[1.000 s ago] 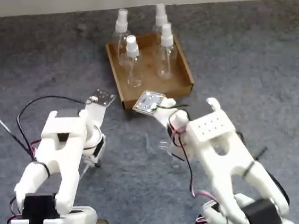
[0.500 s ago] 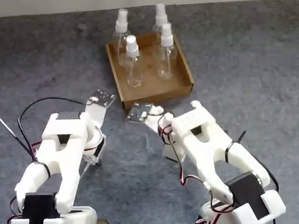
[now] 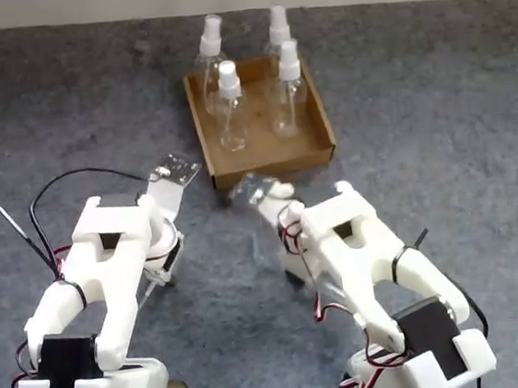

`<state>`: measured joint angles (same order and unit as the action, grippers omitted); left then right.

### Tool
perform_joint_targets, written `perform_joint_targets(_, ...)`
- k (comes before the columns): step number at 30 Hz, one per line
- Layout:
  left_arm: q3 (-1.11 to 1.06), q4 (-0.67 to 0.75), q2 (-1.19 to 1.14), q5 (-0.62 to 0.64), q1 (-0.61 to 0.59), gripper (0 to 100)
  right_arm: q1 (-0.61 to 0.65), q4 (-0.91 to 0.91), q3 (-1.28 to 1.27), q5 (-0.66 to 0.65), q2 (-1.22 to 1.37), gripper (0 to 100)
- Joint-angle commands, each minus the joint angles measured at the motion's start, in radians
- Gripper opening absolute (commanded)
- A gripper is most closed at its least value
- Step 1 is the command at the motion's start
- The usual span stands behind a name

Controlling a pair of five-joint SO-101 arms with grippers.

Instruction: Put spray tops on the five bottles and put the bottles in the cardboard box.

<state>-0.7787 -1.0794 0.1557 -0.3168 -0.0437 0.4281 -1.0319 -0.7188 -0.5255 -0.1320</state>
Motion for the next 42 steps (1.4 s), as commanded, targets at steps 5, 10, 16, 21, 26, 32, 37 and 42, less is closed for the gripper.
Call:
perform_joint_targets(5, 0.016, 0.095, 0.016, 0.089, 0.004, 1, 0.004, -0.076, 0.168, 0.157, -0.229, 0.4)
perform_joint_targets(10, 0.071, 0.112, 0.004, 0.089, 0.01, 1, 0.065, -0.134, 0.142, 0.222, -0.447, 0.4)
perform_joint_targets(16, 0.102, 0.117, 0.002, 0.087, 0.021, 14, 0.125, -0.105, -0.093, 0.25, -0.673, 0.4)
perform_joint_targets(21, 0.145, 0.11, 0.002, 0.086, 0.038, 11, 0.127, -0.03, -0.243, 0.25, -0.771, 0.4)
perform_joint_targets(26, 0.148, 0.117, 0.002, 0.084, 0.058, 11, 0.128, 0.016, -0.305, 0.25, -0.779, 0.4)
perform_joint_targets(32, 0.17, 0.12, -0.062, 0.071, 0.038, 11, 0.128, 0.019, -0.309, 0.25, -0.785, 0.4)
perform_joint_targets(37, 0.219, 0.118, -0.234, 0.075, 0.019, 10, 0.128, 0.021, -0.309, 0.25, -0.785, 0.4)
perform_joint_targets(42, 0.226, 0.118, -0.24, 0.078, 0.013, 0, 0.128, 0.022, -0.312, 0.25, -0.78, 0.4)
